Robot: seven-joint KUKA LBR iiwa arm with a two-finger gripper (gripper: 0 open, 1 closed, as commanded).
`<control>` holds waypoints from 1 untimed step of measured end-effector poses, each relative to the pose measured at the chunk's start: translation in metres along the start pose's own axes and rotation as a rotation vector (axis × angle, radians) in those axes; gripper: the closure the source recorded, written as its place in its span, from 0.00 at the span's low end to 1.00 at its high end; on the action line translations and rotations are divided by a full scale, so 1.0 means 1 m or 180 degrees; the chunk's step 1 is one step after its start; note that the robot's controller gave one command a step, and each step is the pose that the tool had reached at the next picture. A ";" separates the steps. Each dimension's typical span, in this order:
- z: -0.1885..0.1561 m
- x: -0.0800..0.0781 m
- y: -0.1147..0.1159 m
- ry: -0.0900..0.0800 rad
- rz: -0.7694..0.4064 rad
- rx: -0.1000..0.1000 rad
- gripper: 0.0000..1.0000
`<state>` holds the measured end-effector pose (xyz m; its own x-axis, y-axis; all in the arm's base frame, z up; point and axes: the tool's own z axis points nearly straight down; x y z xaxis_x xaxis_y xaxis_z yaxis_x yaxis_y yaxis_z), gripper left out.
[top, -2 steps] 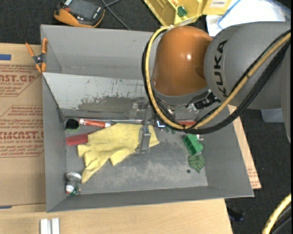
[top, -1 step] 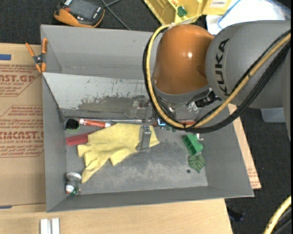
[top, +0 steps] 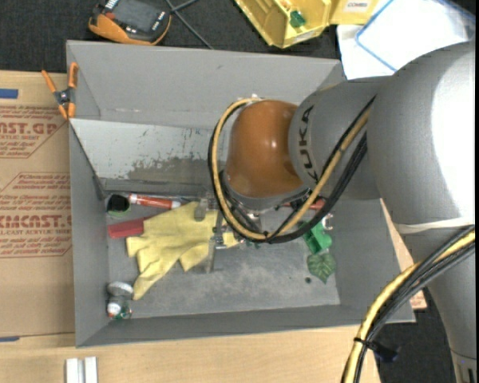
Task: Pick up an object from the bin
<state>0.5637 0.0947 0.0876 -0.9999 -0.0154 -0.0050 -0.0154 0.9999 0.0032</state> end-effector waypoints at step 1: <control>-0.060 0.004 0.006 -0.0022 0.0020 -0.0002 0.00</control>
Offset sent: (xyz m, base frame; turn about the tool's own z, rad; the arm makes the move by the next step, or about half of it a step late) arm -0.0024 0.0006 -0.0219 0.0013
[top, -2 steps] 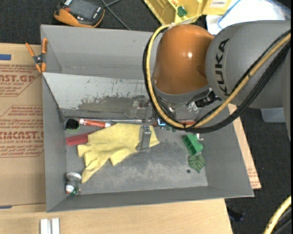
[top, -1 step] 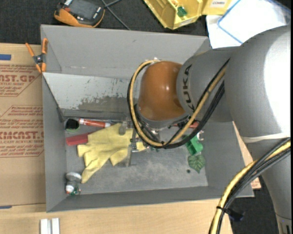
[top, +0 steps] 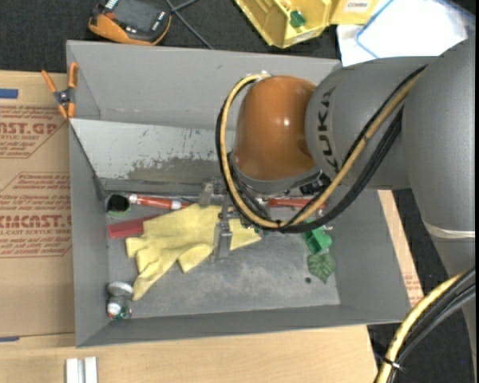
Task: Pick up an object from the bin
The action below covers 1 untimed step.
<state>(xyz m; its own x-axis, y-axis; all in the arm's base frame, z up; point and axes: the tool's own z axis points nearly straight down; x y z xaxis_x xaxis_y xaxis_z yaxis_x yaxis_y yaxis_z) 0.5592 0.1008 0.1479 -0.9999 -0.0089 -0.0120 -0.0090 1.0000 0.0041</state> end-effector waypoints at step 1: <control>0.082 -0.002 -0.005 0.0027 -0.0019 -0.0001 0.00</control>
Offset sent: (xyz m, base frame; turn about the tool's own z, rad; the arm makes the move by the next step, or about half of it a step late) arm 0.0044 -0.0080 -0.0779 -0.1171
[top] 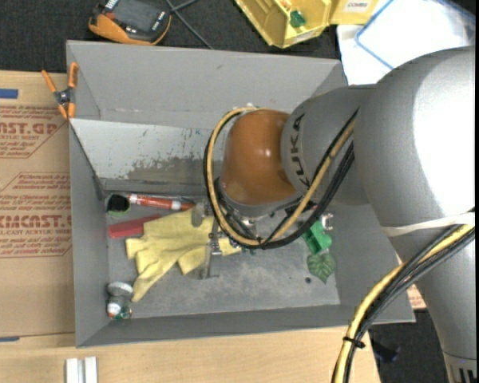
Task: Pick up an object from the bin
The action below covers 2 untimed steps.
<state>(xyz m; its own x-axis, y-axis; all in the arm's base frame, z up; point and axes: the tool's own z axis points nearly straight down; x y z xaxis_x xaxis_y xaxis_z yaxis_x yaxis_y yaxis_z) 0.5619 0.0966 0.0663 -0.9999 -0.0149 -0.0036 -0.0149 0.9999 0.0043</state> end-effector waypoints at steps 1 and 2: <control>-0.004 -0.002 -0.003 -0.0071 -0.0357 -0.0004 0.00; -0.002 -0.002 0.001 -0.0018 -0.0022 -0.0007 1.00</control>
Offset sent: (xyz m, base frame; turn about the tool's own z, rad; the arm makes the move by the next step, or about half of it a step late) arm 0.0001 -0.0001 0.0001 -0.0068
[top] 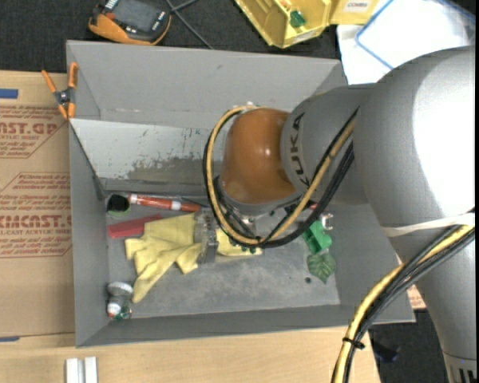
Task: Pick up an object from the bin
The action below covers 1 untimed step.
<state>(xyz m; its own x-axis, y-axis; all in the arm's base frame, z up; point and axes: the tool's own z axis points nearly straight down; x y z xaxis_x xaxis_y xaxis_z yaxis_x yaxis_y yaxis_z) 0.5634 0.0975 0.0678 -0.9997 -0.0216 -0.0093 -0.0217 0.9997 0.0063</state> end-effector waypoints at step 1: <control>0.000 0.000 0.000 0.0000 -0.0001 0.0000 1.00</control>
Offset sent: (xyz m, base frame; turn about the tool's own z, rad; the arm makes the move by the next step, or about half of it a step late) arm 0.0001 0.0000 0.0532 -0.0002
